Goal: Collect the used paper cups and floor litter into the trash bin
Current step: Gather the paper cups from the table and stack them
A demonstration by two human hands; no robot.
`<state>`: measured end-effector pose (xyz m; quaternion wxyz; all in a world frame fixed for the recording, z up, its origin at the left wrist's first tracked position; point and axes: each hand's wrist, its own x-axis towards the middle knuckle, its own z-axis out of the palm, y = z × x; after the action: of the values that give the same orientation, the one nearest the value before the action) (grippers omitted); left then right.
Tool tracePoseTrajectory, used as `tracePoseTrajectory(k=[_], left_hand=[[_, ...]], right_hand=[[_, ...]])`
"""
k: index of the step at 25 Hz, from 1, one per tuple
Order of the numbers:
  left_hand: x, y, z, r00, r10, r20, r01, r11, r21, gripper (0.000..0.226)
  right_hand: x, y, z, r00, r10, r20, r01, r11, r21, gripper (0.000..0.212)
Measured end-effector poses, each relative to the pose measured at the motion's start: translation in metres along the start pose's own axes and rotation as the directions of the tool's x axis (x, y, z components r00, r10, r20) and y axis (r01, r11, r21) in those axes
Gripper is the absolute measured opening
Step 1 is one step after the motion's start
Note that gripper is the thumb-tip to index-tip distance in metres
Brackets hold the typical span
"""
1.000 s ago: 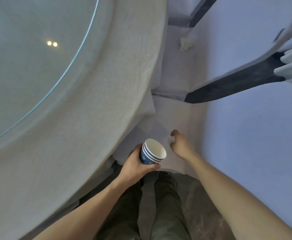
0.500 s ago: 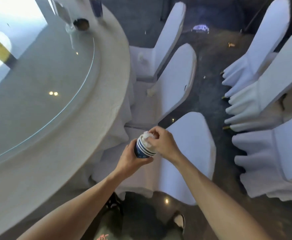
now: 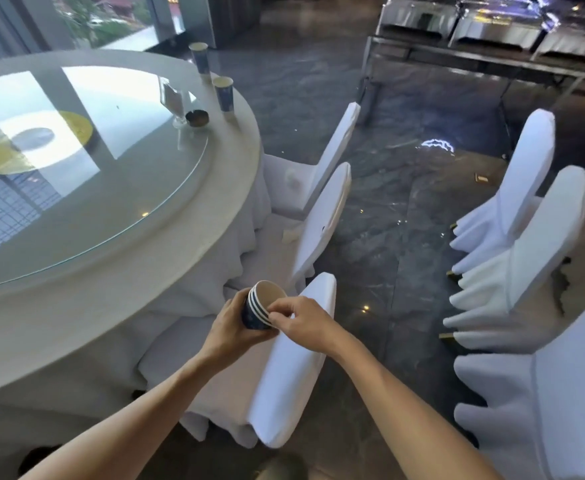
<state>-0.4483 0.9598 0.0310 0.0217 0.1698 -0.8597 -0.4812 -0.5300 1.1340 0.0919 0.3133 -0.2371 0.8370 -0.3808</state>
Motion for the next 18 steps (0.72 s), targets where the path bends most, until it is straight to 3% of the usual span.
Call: tracePoseTrajectory(k=[8,11,18], left_hand=[[0.066,-0.005,0.061,0.975,-0.189,-0.118,0.176,0.978,-0.115,0.083],[0.102,0.016,0.088,0.965,-0.21,-0.154,0.187,0.97,-0.154,0.082],[0.183,0.067,0.121,0.909,-0.352,-0.221,0.307,0.927,-0.214,0.079]], right_hand=[[0.065,0.036,-0.067,0.978,-0.015,0.207,0.055,0.98,-0.189,0.034],[0.094,0.054,-0.11,0.966,0.014,0.257,0.04,0.978,-0.203,0.037],[0.178,0.073,-0.199,0.92,-0.065,0.386,0.167,0.957,-0.236,0.026]])
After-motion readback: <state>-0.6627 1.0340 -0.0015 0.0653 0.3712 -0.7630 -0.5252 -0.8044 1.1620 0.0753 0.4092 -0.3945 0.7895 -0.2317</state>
